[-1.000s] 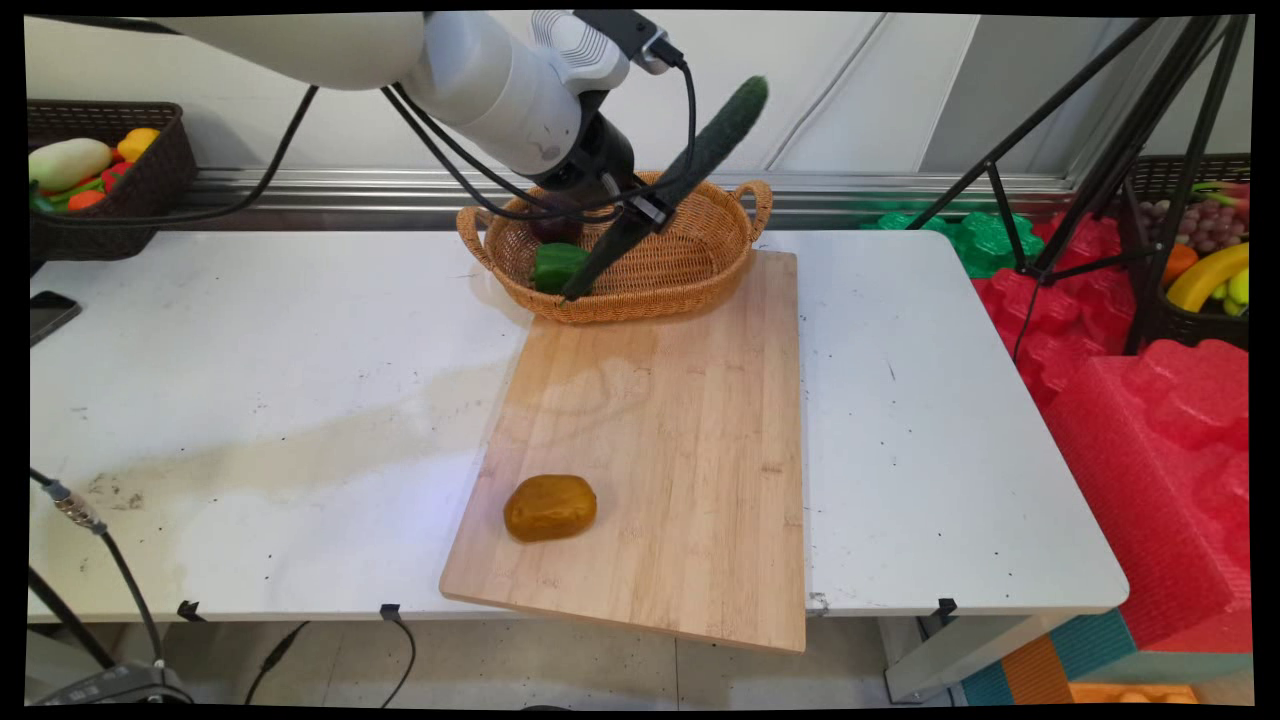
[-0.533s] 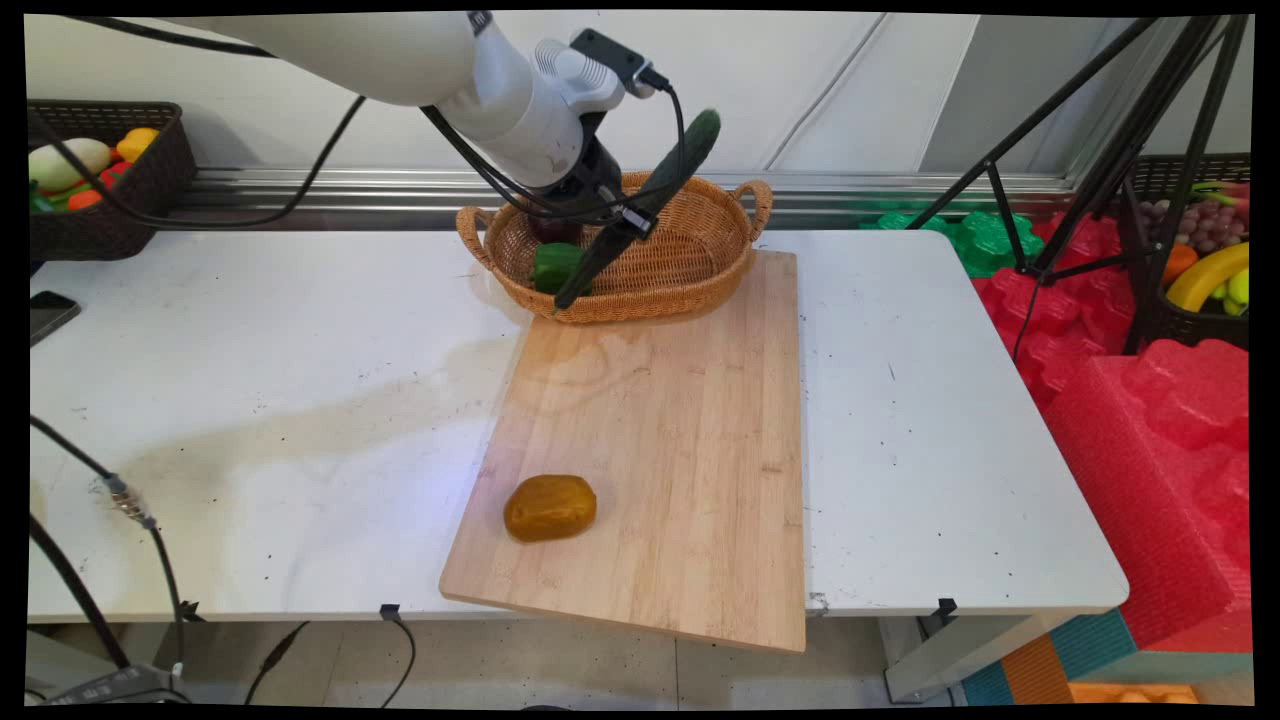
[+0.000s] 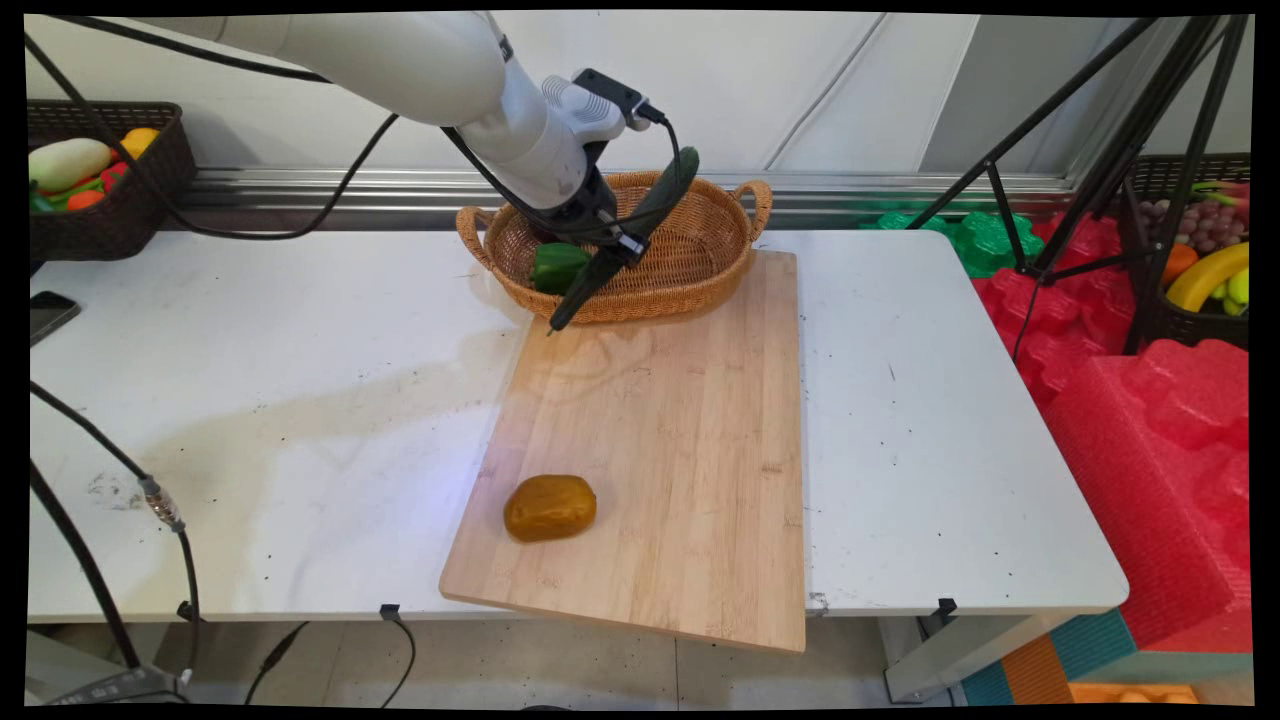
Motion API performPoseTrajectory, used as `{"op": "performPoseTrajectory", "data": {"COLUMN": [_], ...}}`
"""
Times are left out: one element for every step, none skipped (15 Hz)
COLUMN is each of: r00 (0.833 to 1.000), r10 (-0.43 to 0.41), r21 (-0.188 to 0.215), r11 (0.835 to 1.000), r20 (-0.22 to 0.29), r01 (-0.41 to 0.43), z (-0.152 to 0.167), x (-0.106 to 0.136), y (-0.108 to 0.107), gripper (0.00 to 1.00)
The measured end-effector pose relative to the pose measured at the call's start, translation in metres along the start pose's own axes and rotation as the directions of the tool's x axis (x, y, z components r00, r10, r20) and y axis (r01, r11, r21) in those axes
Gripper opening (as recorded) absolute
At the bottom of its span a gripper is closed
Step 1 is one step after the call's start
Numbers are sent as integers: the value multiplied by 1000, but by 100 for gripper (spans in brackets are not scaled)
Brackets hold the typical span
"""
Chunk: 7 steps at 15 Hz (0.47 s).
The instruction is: Place the picked object in the vegetable basket
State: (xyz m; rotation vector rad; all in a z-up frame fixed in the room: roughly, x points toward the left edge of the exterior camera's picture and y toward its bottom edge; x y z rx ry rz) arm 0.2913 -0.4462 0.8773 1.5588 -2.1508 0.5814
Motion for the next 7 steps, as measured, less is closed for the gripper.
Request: {"op": "performPoseTrajectory", "data": {"r00": [1000, 1000, 1000, 1000, 1000, 1000, 1000], "r10": [-2, -5, -6, -6, -4, 1, 9], "r21": [0, 0, 0, 1, 1, 1, 2], "r11": [1000, 1000, 1000, 1000, 1000, 1000, 1000], "r20": [4, 9, 11, 13, 14, 12, 10], "r01": [2, 5, 6, 6, 4, -1, -9], "z": [1, 3, 4, 5, 5, 5, 4], "x": [0, 0, 0, 0, 0, 1, 2], "y": [0, 0, 1, 1, 1, 2, 2], "gripper": [0, 100, 100, 100, 100, 100, 100]}}
